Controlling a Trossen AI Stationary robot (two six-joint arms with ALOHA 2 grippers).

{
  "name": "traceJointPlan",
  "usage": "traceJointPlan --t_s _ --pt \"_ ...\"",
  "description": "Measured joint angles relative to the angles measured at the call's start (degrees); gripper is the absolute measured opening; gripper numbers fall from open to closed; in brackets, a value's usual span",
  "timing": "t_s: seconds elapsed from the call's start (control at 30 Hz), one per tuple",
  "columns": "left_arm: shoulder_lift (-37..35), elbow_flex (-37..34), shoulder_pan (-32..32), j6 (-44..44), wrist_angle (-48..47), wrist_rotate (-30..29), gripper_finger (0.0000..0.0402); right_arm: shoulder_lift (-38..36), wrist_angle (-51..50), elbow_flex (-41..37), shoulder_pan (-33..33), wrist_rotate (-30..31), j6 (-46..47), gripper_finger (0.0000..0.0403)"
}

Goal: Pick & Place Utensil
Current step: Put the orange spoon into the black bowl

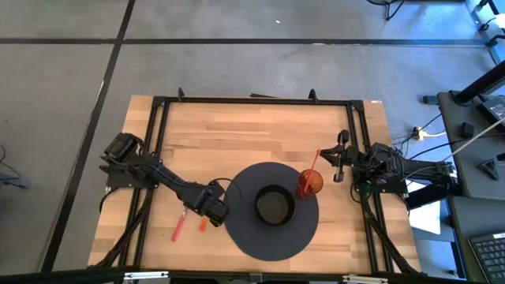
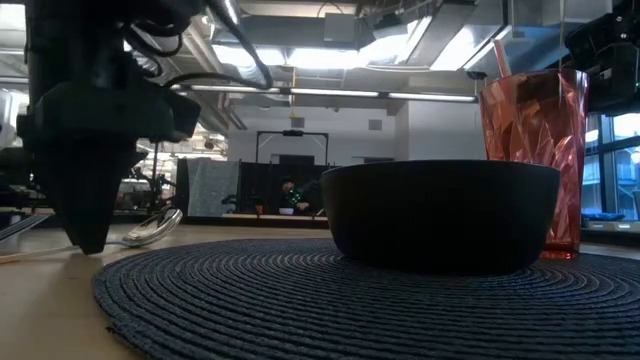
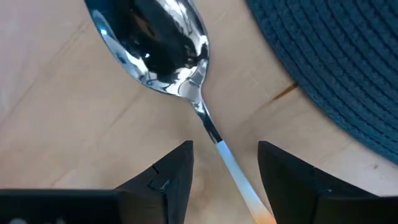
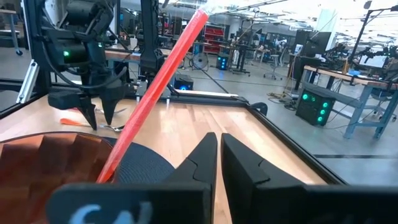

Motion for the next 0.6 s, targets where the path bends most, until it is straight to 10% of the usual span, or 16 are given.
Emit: traceJointPlan --t_s 0.6 --pt "-0.7 -5.4 0.6 5.6 4.3 0.9 0.0143 0.0 0.0 0.0 0.0 0.0 0.4 0.0023"
